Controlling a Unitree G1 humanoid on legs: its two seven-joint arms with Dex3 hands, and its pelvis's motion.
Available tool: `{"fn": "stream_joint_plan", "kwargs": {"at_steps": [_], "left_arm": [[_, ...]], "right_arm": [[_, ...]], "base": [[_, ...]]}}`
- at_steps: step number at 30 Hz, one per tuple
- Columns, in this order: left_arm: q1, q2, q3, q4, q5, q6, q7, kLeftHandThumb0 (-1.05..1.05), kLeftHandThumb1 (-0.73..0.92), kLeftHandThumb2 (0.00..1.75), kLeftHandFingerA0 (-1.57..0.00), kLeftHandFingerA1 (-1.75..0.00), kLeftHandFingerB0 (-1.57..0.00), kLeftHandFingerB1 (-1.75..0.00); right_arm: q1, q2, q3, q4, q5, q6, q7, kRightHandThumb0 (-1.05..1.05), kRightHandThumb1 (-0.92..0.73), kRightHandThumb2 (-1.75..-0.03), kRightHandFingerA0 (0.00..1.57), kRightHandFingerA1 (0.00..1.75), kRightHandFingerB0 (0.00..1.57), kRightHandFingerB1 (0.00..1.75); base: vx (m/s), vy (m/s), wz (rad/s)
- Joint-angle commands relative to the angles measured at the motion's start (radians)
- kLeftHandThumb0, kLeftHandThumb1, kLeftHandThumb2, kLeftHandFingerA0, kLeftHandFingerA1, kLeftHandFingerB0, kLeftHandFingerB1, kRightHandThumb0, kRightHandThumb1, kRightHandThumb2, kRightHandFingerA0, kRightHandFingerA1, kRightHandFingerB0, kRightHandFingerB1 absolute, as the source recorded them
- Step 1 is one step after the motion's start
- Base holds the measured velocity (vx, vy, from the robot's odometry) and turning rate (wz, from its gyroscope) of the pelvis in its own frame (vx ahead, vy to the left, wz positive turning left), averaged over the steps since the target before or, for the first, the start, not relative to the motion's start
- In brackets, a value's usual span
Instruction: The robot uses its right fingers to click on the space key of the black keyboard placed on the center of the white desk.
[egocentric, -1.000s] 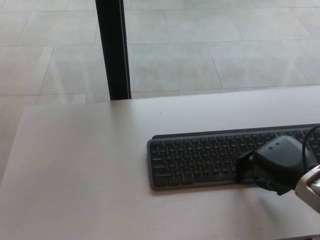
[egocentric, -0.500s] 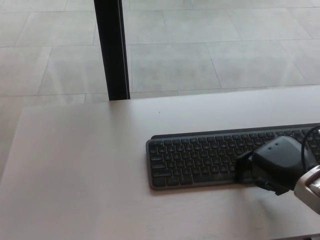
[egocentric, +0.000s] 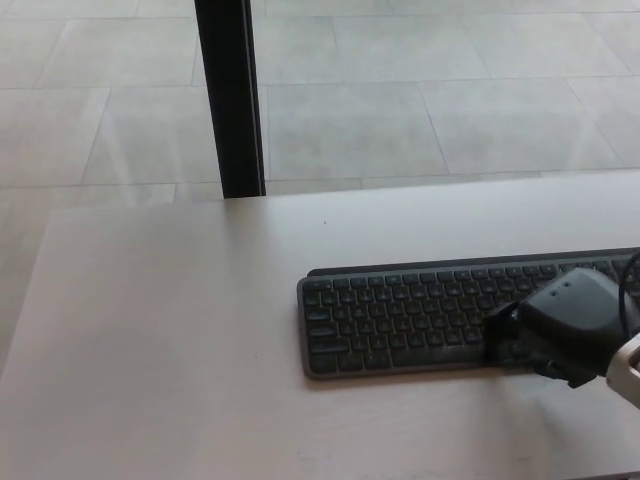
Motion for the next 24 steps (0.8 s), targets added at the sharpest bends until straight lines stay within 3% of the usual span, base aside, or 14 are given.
{"fn": "stream_joint_plan", "kwargs": {"at_steps": [1, 3, 6, 8, 10, 13, 15, 16, 17, 19, 20, 24], "left_arm": [[0.013, 0.020, -0.004, 0.006, -0.008, -0.031, -0.003, -0.51, 0.54, 0.56, -0.78, -0.79, -0.73, -0.60], [0.013, 0.023, -0.001, 0.005, -0.012, -0.021, -0.005, -0.48, 0.55, 0.56, -0.78, -0.79, -0.71, -0.59], [0.017, 0.021, 0.000, 0.004, -0.014, -0.022, -0.008, -0.49, 0.55, 0.56, -0.77, -0.79, -0.70, -0.60], [0.016, 0.020, 0.008, 0.005, -0.022, -0.023, -0.010, -0.49, 0.54, 0.56, -0.77, -0.81, -0.70, -0.61], [0.017, 0.022, -0.001, 0.007, -0.012, -0.018, -0.006, -0.49, 0.55, 0.56, -0.72, -0.75, -0.70, -0.60], [0.021, 0.021, -0.001, 0.007, -0.011, -0.021, -0.009, -0.50, 0.55, 0.56, -0.77, -0.80, -0.71, -0.60], [0.025, 0.023, -0.008, 0.006, -0.004, -0.021, -0.006, -0.50, 0.55, 0.56, -0.79, -0.80, -0.70, -0.59], [0.025, 0.022, -0.003, 0.007, -0.010, -0.021, -0.008, -0.49, 0.54, 0.56, -0.77, -0.80, -0.70, -0.60], [0.025, 0.021, 0.000, 0.007, -0.013, -0.021, -0.009, -0.49, 0.54, 0.56, -0.77, -0.80, -0.70, -0.60], [0.026, 0.023, -0.008, 0.007, -0.004, -0.019, -0.004, -0.48, 0.55, 0.56, -0.77, -0.79, -0.68, -0.59], [0.024, 0.022, -0.005, 0.007, -0.008, -0.017, -0.002, -0.49, 0.55, 0.56, -0.77, -0.78, -0.68, -0.59], [0.024, 0.022, -0.005, 0.007, -0.008, -0.018, -0.001, -0.49, 0.55, 0.57, -0.76, -0.76, -0.66, -0.58]], "right_arm": [[-0.062, -0.059, -0.090, -0.026, 0.033, -0.035, 0.019, -0.24, -0.62, -0.62, 0.91, 1.68, 0.75, 0.49], [-0.099, -0.088, -0.156, -0.055, 0.047, 0.003, 0.038, -0.31, -0.63, -0.58, 0.89, 1.60, 0.72, 0.45], [-0.116, -0.103, -0.269, -0.038, 0.138, -0.052, 0.026, -0.26, -0.58, -0.60, 0.91, 1.60, 0.76, 0.47], [-0.102, -0.115, -0.344, -0.068, 0.198, -0.034, 0.072, -0.28, -0.60, -0.61, 0.93, 1.46, 0.73, 0.45], [-0.055, -0.127, -0.482, -0.083, 0.349, -0.038, 0.105, -0.25, -0.62, -0.62, 0.84, 1.56, 0.70, 0.44], [-0.027, -0.133, -0.561, -0.084, 0.415, -0.026, 0.144, -0.25, -0.62, -0.62, 0.84, 1.57, 0.68, 0.43], [0.004, -0.148, -0.640, -0.056, 0.482, -0.050, 0.143, -0.22, -0.59, -0.60, 0.91, 1.47, 0.65, 0.43], [0.029, -0.161, -0.696, -0.052, 0.521, -0.027, 0.149, -0.34, -0.61, -0.60, 1.02, 1.32, 0.63, 0.40], [0.040, -0.164, -0.724, -0.051, 0.535, -0.017, 0.154, -0.34, -0.61, -0.60, 1.02, 1.32, 0.63, 0.40], [0.067, -0.179, -0.795, -0.035, 0.570, 0.008, 0.155, -0.41, -0.59, -0.58, 1.12, 0.99, 0.60, 0.40], [0.116, -0.183, -0.894, -0.071, 0.632, 0.074, 0.172, -0.38, -0.59, -0.58, 1.09, 0.92, 0.59, 0.40], [0.186, -0.165, -1.085, -0.070, 0.729, 0.161, 0.163, -0.36, -0.60, -0.58, 1.01, 0.89, 0.54, 0.43]], "base": [[0.00, 0.000, 0.00], [0.00, 0.000, 0.00], [0.00, 0.000, 0.00], [0.00, 0.000, 0.00], [0.00, 0.000, 0.00], [0.00, 0.000, 0.00], [0.00, 0.000, 0.00], [0.00, 0.000, 0.00], [0.00, 0.000, 0.00], [0.00, 0.000, 0.00], [0.00, 0.000, 0.00], [0.00, 0.000, 0.00]]}}
